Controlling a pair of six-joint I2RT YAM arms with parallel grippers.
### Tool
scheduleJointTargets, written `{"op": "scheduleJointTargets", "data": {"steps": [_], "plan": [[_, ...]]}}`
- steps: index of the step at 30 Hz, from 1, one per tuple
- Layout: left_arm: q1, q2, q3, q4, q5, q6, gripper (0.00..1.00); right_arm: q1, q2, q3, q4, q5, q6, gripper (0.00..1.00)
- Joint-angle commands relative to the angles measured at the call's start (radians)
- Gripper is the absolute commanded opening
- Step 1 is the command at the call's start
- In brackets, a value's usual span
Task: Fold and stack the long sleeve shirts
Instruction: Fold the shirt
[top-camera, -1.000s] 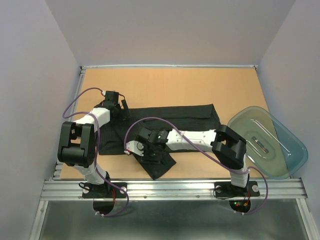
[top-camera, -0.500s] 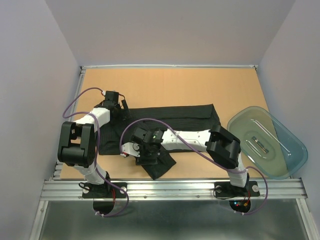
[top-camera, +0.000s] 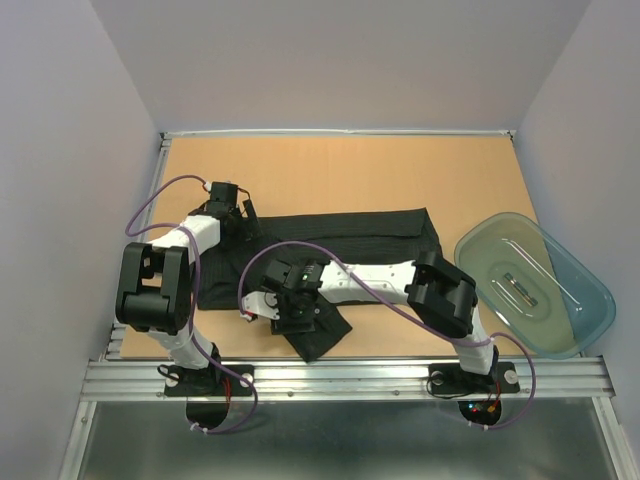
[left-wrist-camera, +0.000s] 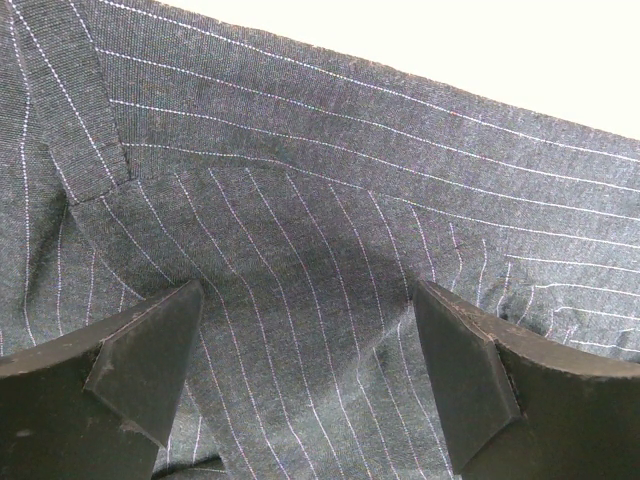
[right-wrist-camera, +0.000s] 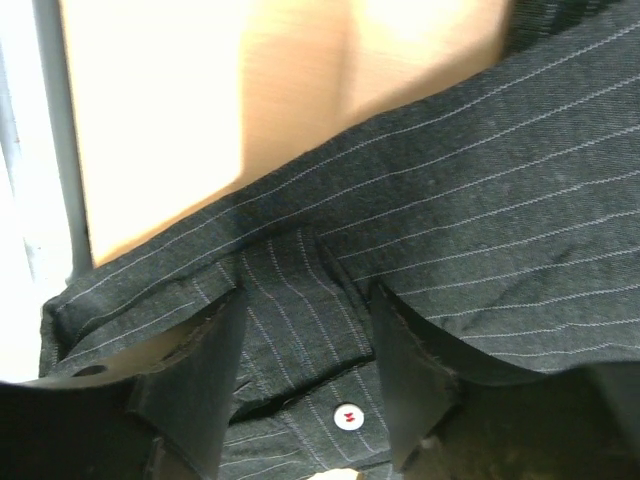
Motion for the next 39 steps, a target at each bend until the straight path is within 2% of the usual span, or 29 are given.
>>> {"op": "scheduleJointTargets", "data": {"steps": [1, 9, 12, 13, 14, 18, 20, 21, 30, 39], "plan": [[0.003, 0.005, 0.021, -0.018, -0.012, 0.013, 0.99, 0.018, 0.006, 0.027, -0.049, -0.058, -0.013, 0.57], [0.003, 0.005, 0.019, -0.019, -0.020, 0.012, 0.99, 0.033, -0.006, 0.025, -0.072, -0.075, -0.001, 0.40], [0.003, 0.006, 0.021, -0.019, -0.023, 0.013, 0.99, 0.040, -0.015, 0.027, -0.078, -0.077, 0.002, 0.26], [0.003, 0.006, 0.021, -0.019, -0.023, 0.013, 0.99, 0.041, -0.020, 0.027, -0.081, -0.077, 0.002, 0.14], [0.003, 0.008, 0.021, -0.019, -0.024, 0.013, 0.99, 0.046, -0.027, 0.027, -0.084, -0.075, 0.005, 0.10], [0.001, 0.010, 0.021, -0.022, -0.027, 0.013, 0.99, 0.053, -0.053, 0.035, -0.093, -0.069, 0.020, 0.09], [0.003, 0.007, 0.021, -0.022, -0.026, 0.013, 0.99, 0.053, -0.075, 0.039, -0.099, -0.065, 0.031, 0.01], [0.003, 0.006, 0.021, -0.021, -0.024, 0.013, 0.99, 0.053, -0.081, 0.050, -0.101, -0.055, 0.036, 0.01], [0.003, 0.002, 0.018, -0.016, -0.020, 0.016, 0.99, 0.043, -0.153, 0.156, -0.116, 0.040, 0.091, 0.01], [0.003, -0.009, 0.012, -0.002, -0.006, 0.036, 0.99, -0.147, -0.222, 0.216, -0.064, 0.017, 0.266, 0.01]]}}
